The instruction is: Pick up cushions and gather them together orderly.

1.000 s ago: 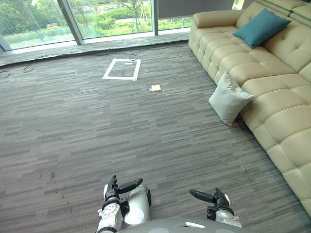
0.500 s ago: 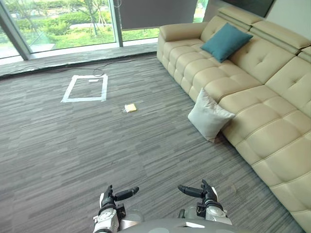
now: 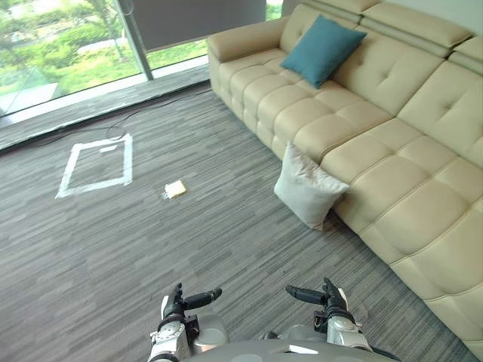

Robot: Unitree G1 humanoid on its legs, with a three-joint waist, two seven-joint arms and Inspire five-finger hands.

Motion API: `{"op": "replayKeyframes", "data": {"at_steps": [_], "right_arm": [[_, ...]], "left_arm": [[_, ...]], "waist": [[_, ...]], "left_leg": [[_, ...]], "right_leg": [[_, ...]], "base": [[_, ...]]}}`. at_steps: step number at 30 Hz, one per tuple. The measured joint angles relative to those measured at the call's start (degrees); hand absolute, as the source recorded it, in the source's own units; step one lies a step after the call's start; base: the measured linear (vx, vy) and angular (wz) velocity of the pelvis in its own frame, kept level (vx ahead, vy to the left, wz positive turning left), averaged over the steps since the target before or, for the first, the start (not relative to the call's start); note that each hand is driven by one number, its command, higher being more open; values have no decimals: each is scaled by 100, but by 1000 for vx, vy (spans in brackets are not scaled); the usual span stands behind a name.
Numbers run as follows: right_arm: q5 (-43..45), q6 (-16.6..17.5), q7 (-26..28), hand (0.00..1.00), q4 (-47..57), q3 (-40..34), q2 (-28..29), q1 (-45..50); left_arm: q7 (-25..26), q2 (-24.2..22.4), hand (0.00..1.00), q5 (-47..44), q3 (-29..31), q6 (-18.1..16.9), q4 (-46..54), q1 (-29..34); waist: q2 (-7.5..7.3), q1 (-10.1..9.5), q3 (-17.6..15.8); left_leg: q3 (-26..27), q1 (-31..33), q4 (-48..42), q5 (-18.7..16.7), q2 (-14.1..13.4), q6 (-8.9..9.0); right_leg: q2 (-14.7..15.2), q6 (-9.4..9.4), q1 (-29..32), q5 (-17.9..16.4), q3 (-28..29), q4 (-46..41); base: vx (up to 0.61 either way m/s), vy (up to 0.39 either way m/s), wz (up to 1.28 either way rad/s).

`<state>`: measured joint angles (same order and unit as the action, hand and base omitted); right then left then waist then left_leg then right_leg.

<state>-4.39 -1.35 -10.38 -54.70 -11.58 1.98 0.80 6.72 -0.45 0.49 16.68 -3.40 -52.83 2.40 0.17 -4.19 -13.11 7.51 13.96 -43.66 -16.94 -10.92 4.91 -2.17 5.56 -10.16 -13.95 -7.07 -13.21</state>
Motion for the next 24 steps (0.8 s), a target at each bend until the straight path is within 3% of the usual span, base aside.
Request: {"op": "replayKeyframes", "data": {"at_steps": [2, 3, 4, 5, 6, 7, 8, 9, 11, 12, 13, 14, 16, 17, 18, 19, 20, 21, 22, 23, 24], "right_arm": [[1, -20, -32, 100, -20, -18, 14, 9], [2, -35, -42, 100, -23, 1, 12, 13], [3, -40, -48, 100, -24, 22, 10, 14], [4, -52, -80, 100, -56, 179, -9, 17], [4, -55, -86, 100, -85, 235, -4, 15], [8, -59, -84, 100, -125, 382, 76, 27], [27, -60, -37, 100, -108, 509, 173, 80], [27, -55, -26, 100, -100, 518, 172, 92], [27, -56, -22, 100, -77, 477, 170, 140], [26, -49, -16, 100, -64, 481, 170, 141], [24, -36, 8, 100, -13, 486, 169, 138], [24, -31, 19, 100, 44, 475, 166, 135], [22, 5, 27, 100, 129, 389, 166, 136], [16, 16, 24, 100, 173, 365, 162, 136], [-1, 84, 25, 100, 216, 387, 164, 141], [-1, 117, 29, 100, 217, 388, 164, 133], [0, 160, 29, 100, 213, 385, 164, 116], [1, 204, 30, 100, 225, 384, 165, 96], [1, 221, 31, 100, 229, 384, 164, 90], [0, 235, 38, 100, 213, 388, 163, 70], [-5, 239, 39, 100, 157, 378, 63, 23]], "left_arm": [[11, -42, 100, 0, -2, -68, 55, -20], [23, -65, 100, -3, -2, -110, 74, -22], [28, -76, 100, -9, -2, -115, 82, -22], [36, -101, 100, -67, -3, -118, 82, -22], [41, -95, 100, -95, -9, -116, 74, -23], [40, -38, 100, -112, -14, -110, 84, -26], [22, 63, 100, -98, -53, -86, 51, -42], [20, 75, 100, -95, -66, -82, 27, -53], [46, 90, 100, -98, -65, -19, -39, -73], [49, 96, 100, -96, -66, -2, -69, -62], [48, 110, 100, -97, -77, 24, -147, -72], [51, 117, 100, -100, -93, 35, -195, -78], [79, 135, 100, -100, -197, 66, -269, -94], [87, 132, 100, -101, -266, 85, -268, -74], [82, 145, 100, -98, -326, 93, -275, -26], [87, 153, 100, -101, -335, 93, -295, 1], [85, 177, 100, -103, -366, 88, -345, 9], [63, 238, 100, -92, -484, 82, -389, 17], [58, 250, 100, -92, -500, 82, -410, 16], [54, 278, 100, -97, -506, 80, -479, 6], [51, 233, 100, -102, -514, 83, -604, -41]], "waist": [[-61, -37, -40], [-46, -43, -35], [-37, -44, -34], [5, -89, -9], [25, -119, 24], [-107, -186, 132], [-246, -183, 202], [-258, -182, 209], [-288, -183, 247], [-281, -184, 247], [-266, -184, 236], [-244, -176, 214], [-218, -153, 174], [-146, -139, 144], [-143, -88, 127], [-143, -64, 116], [-146, -43, 118], [-188, -9, 129], [-198, 2, 133], [-230, 34, 136], [-93, 101, 153]], "left_leg": [[-222, 199, 1136, 163, 385, -26], [-396, 356, 1696, 420, 528, -39], [-429, 391, 1877, 511, 541, -43], [-502, 424, 2131, 1042, 531, -41], [-483, 388, 2102, 1225, 538, -53], [-305, 386, 1877, 1313, 548, -122], [-153, 386, 1620, 1010, 630, -337], [-118, 373, 1564, 985, 643, -367], [165, 79, 1280, 528, 703, -569], [277, -86, 1245, 382, 711, -620], [437, -386, 1255, 153, 705, -675], [491, -614, 1282, 25, 701, -699], [569, -1060, 1448, -118, 687, -708], [619, -1406, 1654, -158, 649, -669], [647, -1849, 1974, -146, 577, -618], [653, -1992, 2087, -136, 544, -600], [672, -2203, 2262, -109, 495, -553], [744, -2500, 2591, -80, 474, -432], [750, -2561, 2656, -90, 480, -368], [739, -2647, 2736, -109, 506, -300], [574, -2775, 2825, -140, 414, -239]], "right_leg": [[164, -114, -250, -92, 264, 183], [227, -217, -360, -187, 415, 259], [239, -247, -386, -227, 475, 259], [268, -380, -475, -421, 706, 241], [294, -403, -516, -473, 808, 233], [391, -394, -503, -511, 1081, 139], [574, -409, -400, -497, 1238, -152], [604, -410, -385, -496, 1264, -228], [744, -488, -181, -452, 1429, -1184], [791, -679, 0, -340, 1435, -1753], [870, -1176, 490, 125, 1397, -2982], [965, -1324, 840, 239, 1280, -3769], [1112, -1188, 1258, 157, 845, -4547], [1187, -1014, 1500, 52, 474, -4719], [1221, -796, 1752, -80, -52, -4506], [1217, -739, 1798, -117, -230, -4329], [1195, -682, 1911, -151, -486, -3875], [1149, -710, 2115, -75, -757, -2708], [1137, -714, 2160, -10, -806, -2388], [1069, -689, 2221, 333, -830, -1677], [868, -361, 2096, 607, -891, -1521]], "base": [[357, 168, -66], [427, 236, -52], [351, 212, -74], [469, 296, -63], [491, 302, -101], [581, 331, -88], [462, 259, -76], [430, 246, -39], [418, 242, -39], [457, 262, -63], [419, 219, -60], [407, 185, -58], [322, 46, -31], [386, -15, -18], [314, -48, -11], [251, -69, 1], [322, -128, 1], [335, -148, -2], [444, -224, -3], [437, -211, 0], [366, -170, -9]]}}
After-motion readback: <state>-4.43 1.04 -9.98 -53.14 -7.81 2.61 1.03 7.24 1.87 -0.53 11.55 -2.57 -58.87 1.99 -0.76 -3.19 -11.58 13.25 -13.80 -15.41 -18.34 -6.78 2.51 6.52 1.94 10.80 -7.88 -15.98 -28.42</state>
